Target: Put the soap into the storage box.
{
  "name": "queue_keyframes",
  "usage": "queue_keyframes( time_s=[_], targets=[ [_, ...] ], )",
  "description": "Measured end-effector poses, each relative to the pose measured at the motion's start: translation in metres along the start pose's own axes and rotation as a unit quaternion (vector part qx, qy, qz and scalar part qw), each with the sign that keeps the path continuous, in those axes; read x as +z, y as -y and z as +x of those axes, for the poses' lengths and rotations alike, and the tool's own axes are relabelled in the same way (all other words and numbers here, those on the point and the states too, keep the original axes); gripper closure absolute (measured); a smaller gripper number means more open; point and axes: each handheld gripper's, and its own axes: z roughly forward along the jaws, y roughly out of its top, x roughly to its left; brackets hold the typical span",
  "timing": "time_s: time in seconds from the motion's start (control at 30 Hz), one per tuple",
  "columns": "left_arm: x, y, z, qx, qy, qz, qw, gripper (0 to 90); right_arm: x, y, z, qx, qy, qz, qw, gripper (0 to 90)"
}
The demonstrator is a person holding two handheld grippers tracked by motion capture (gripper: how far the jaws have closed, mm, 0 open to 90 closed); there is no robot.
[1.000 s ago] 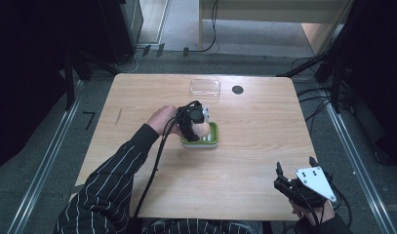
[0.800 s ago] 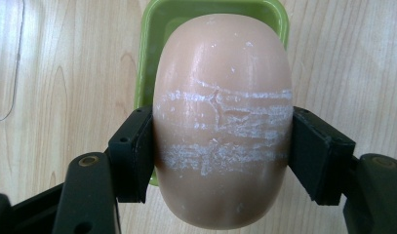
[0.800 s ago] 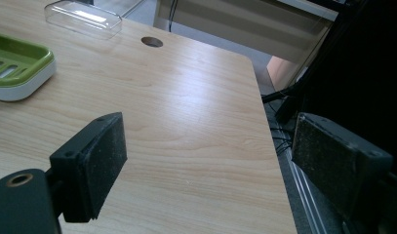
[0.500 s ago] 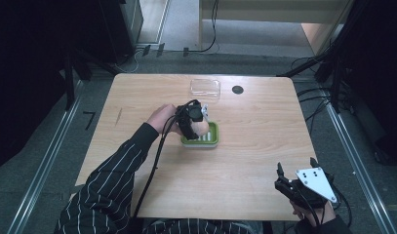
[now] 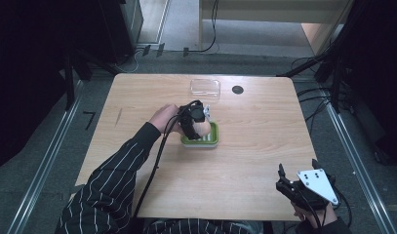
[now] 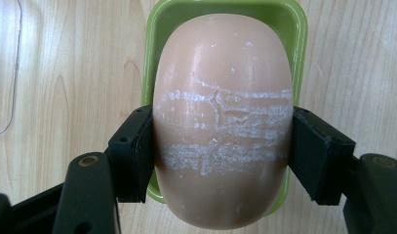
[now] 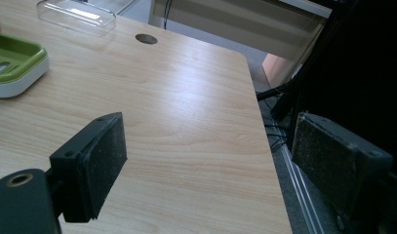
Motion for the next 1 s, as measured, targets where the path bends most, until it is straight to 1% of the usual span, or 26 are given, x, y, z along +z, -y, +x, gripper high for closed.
queue_keyframes(
  time_s=[0.07, 0.1, 0.17, 0.53, 0.57, 0.67, 0.73, 0.87, 0.97, 1.0],
  targets=[
    [0.0, -0.001, 0.0, 0.004, -0.003, -0.001, 1.0, 33.5, 0.0, 0.0, 0.0, 0.001, -0.001, 0.0, 1.0, 13.6],
    [0.001, -0.001, 0.0, 0.005, 0.0, -0.001, 1.0, 33.4, 0.0, 0.0, -0.001, 0.001, 0.0, -0.001, 1.0, 13.6],
    [0.002, -0.001, 0.0, 0.006, -0.001, -0.001, 1.0, 33.5, -0.001, 0.0, -0.001, 0.001, 0.0, -0.001, 1.0, 13.6],
    [0.008, 0.001, 0.003, 0.004, -0.001, 0.002, 1.0, 33.4, -0.001, 0.001, -0.001, 0.0, 0.002, 0.0, 1.0, 13.6],
    [0.009, 0.002, 0.003, 0.0, -0.001, 0.001, 1.0, 33.5, -0.001, 0.001, -0.001, -0.001, 0.002, 0.0, 1.0, 13.6],
    [0.01, 0.003, 0.004, 0.006, -0.001, 0.002, 1.0, 33.4, -0.001, 0.001, -0.001, 0.001, 0.002, 0.001, 1.0, 13.6],
    [0.012, 0.003, 0.004, 0.004, 0.005, 0.001, 1.0, 33.5, -0.001, 0.001, -0.001, 0.001, 0.002, 0.001, 1.0, 13.6],
    [0.017, 0.004, 0.005, 0.004, 0.006, 0.002, 1.0, 33.4, -0.001, 0.001, -0.001, 0.0, 0.002, 0.001, 1.0, 13.6],
    [0.02, 0.004, 0.005, 0.004, 0.01, 0.007, 0.9999, 33.4, -0.001, 0.001, -0.001, 0.002, 0.002, 0.0, 1.0, 13.6],
    [0.022, 0.004, 0.005, 0.003, 0.011, 0.005, 0.9999, 33.4, -0.001, 0.001, -0.001, 0.002, 0.002, 0.0, 1.0, 13.6]
  ],
)
